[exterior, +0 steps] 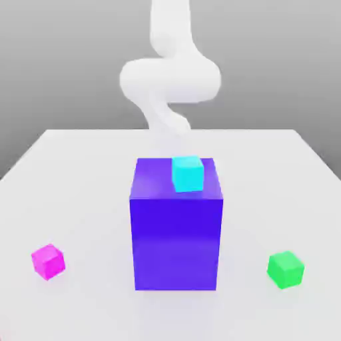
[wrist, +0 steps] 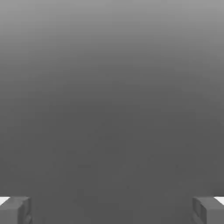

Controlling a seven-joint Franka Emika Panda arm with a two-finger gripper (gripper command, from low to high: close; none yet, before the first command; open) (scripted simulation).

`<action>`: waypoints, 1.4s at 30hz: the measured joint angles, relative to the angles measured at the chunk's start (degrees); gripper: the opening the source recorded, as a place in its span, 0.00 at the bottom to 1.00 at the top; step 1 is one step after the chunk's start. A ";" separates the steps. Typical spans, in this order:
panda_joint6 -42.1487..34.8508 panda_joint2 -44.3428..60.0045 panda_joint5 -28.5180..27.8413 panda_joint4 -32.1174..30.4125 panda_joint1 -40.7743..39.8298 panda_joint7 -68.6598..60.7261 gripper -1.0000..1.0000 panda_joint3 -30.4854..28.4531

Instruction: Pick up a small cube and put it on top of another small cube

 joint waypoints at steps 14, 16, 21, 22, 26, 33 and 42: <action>16.06 29.25 -3.14 -11.97 -12.14 2.49 0.50 -10.24; 18.34 33.43 -2.23 -13.66 -13.22 1.87 0.50 -12.26; 24.08 44.13 3.88 -17.90 -18.63 -2.44 0.50 -14.53; 25.19 46.28 5.54 -18.73 -19.99 -3.61 0.50 -14.05; 31.10 54.71 12.00 -18.11 -23.68 -8.35 0.50 -9.85; 35.54 60.40 15.04 -16.93 -26.88 -10.69 0.00 -5.98; 27.33 49.82 7.31 -19.06 -23.74 -4.99 0.00 -10.74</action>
